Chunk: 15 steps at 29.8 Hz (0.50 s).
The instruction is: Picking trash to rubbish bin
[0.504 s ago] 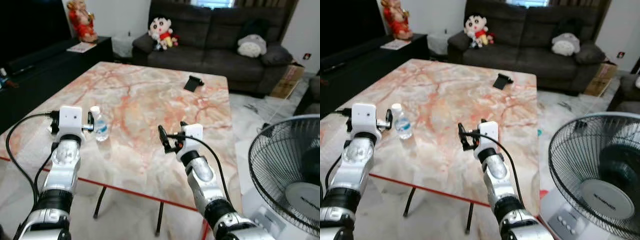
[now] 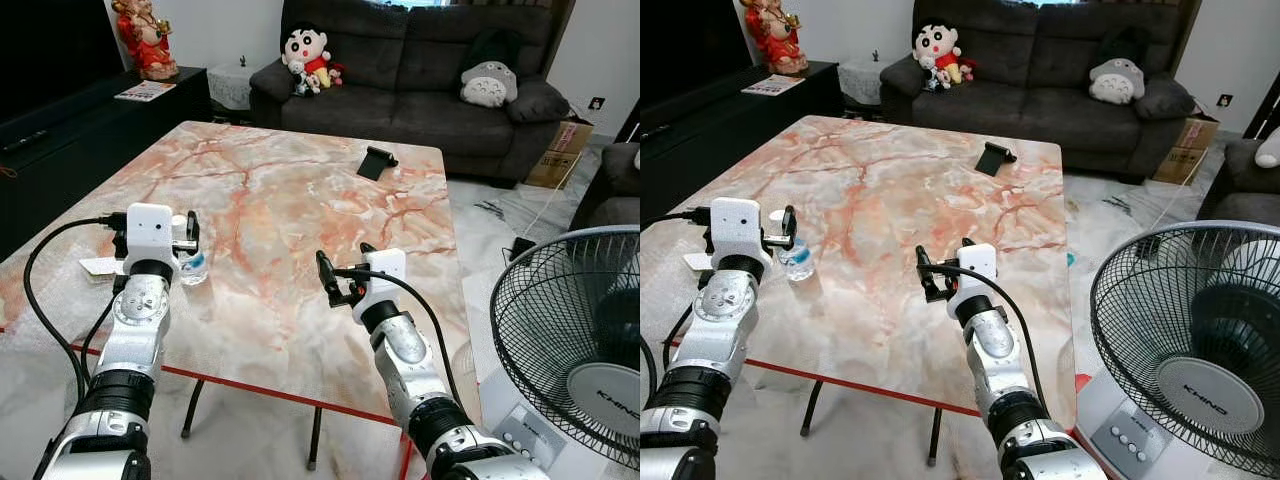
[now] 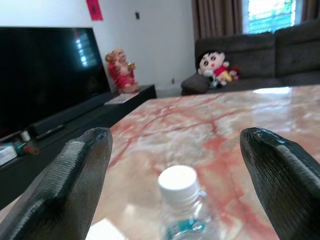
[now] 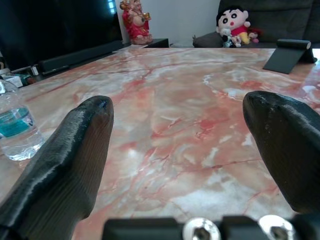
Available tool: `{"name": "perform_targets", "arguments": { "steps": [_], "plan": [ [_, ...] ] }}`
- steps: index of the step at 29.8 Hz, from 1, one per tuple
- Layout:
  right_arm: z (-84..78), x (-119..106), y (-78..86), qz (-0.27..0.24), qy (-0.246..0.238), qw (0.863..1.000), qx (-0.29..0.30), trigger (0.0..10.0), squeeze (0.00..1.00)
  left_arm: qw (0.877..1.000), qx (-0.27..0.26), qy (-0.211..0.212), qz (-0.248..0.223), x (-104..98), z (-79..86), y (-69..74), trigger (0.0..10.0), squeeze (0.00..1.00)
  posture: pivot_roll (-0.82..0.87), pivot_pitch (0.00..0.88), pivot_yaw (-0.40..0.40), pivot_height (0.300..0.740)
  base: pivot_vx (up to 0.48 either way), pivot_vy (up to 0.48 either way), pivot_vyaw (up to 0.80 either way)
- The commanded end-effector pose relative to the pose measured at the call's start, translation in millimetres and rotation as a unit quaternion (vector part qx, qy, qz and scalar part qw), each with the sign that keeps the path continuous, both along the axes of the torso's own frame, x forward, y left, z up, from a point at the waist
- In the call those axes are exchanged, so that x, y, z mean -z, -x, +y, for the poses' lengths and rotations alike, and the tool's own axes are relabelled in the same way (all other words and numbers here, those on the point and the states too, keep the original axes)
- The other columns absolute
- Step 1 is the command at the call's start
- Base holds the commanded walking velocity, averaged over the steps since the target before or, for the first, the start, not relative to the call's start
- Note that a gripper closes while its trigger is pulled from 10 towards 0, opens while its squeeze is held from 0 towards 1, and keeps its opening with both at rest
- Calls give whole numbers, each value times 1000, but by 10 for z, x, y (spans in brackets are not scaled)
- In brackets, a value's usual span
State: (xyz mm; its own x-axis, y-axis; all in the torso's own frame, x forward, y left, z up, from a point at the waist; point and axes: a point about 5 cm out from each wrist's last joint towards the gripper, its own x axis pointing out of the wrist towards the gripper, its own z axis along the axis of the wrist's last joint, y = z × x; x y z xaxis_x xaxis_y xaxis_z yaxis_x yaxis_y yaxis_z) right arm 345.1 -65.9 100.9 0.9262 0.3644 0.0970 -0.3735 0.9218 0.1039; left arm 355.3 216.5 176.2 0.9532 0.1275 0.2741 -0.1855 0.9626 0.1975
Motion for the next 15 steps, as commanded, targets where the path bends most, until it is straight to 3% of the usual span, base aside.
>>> {"name": "perform_targets", "arguments": {
  "steps": [1, 4, 9, 15],
  "plan": [
    [13, -37, -17, -5, 4, 1000, -1, 10000, 0, 1000, 1, 2, -22, -65, -24, 19, 10000, 0, 31, 0, -32, 740, 0, 0, 0],
    [19, -46, -15, -11, 10, 1000, -3, 10000, 0, 999, -2, 2, -32, -77, -34, 38, 10000, 0, 32, 0, -32, 740, 240, 0, 0],
    [46, -48, -6, -16, 22, 1000, -13, 10000, 0, 999, -5, 1, -37, -79, -38, 77, 10000, 0, 32, 0, -32, 740, 247, 0, 551],
    [63, -52, -2, -18, 23, 999, -18, 10000, 0, 999, -16, 1, -47, -101, -15, 115, 10000, 0, 33, 0, -32, 740, 251, 0, 0]
  ]
}}
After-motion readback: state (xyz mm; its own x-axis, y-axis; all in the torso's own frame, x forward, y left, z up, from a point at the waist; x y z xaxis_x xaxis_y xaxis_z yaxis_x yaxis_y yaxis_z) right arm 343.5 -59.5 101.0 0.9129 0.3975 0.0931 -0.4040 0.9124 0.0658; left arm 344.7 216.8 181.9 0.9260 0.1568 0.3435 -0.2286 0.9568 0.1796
